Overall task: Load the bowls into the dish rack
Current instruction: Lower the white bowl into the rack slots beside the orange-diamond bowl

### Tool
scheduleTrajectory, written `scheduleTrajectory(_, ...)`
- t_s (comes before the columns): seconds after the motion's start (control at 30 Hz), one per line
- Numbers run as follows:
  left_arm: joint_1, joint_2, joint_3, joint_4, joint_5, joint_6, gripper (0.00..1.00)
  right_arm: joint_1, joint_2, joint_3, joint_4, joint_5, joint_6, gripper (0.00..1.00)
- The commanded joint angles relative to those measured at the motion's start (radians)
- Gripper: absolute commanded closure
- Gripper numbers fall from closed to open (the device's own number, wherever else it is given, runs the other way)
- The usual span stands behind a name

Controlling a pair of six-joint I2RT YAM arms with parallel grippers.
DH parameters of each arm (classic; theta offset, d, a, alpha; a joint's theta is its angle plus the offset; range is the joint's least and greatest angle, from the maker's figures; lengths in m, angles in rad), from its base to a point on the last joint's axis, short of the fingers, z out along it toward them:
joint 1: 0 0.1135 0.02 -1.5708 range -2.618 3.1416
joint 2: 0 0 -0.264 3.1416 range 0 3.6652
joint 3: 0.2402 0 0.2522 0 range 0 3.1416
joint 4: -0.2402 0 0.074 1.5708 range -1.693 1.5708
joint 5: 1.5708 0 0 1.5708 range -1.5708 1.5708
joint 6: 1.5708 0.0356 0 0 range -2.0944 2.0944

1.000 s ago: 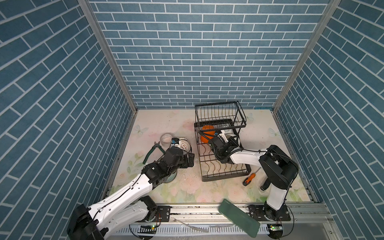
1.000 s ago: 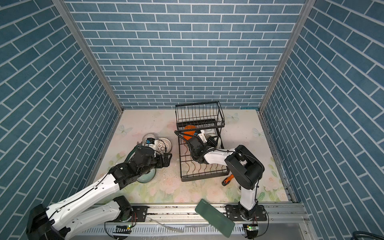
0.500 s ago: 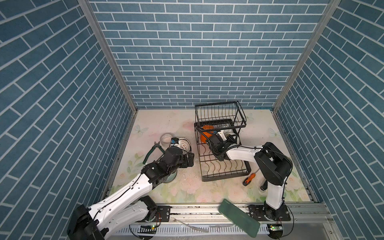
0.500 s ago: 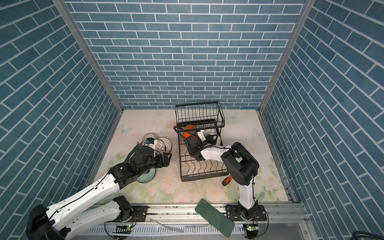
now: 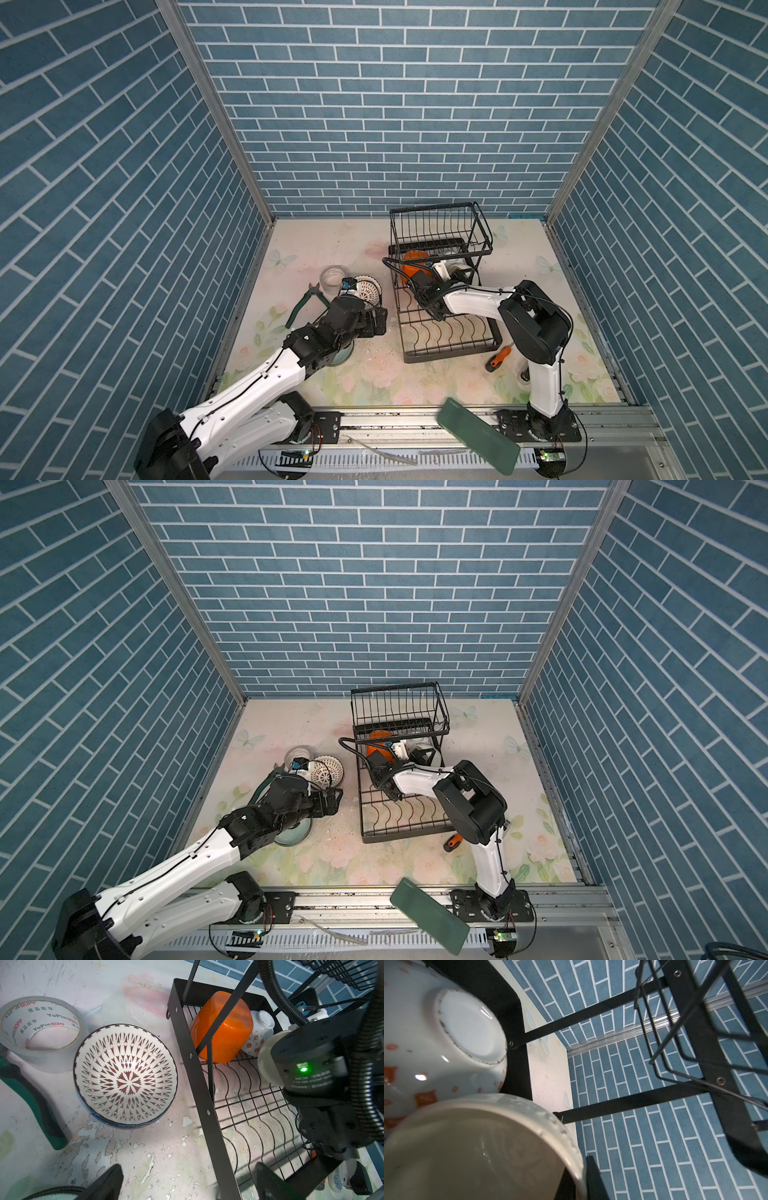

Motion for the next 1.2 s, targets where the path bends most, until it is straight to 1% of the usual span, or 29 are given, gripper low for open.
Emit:
scheduleTrajectory(0.0,0.007,-0.004,-0.011,0.011,0.001,0.005,0.0,0.0,0.052,0.016,-0.156,-0.03,0.093,1.0)
scheduleTrajectory(0.33,0.012,-0.013,-0.016,-0.002,-0.004,0.004,0.0,0.044,0.093,0.036,-0.17,-0.093,0.099,1.0)
scheduleTrajectory(0.5,0.014,-0.01,-0.017,-0.001,-0.002,0.005,0.0,0.05,0.105,0.063,-0.218,-0.116,0.133,1.0)
scheduleTrajectory(0.63,0.016,-0.006,-0.019,0.002,-0.001,0.004,0.0,0.055,0.135,0.09,-0.243,-0.115,0.143,1.0)
scheduleTrajectory(0.77,0.017,-0.007,-0.02,0.004,0.002,0.004,0.0,0.057,0.177,0.135,-0.311,-0.092,0.188,1.0)
scheduleTrajectory(0.87,0.019,-0.009,-0.021,0.004,0.003,0.004,0.0,0.057,0.181,0.151,-0.346,-0.085,0.209,1.0)
scheduleTrajectory(1.1,0.024,-0.009,-0.023,0.004,0.005,0.004,0.0,0.066,0.181,0.152,-0.341,-0.147,0.207,1.0)
scheduleTrajectory(1.17,0.024,-0.009,-0.022,0.004,0.006,0.005,0.0,0.071,0.218,0.163,-0.341,-0.16,0.2,1.0)
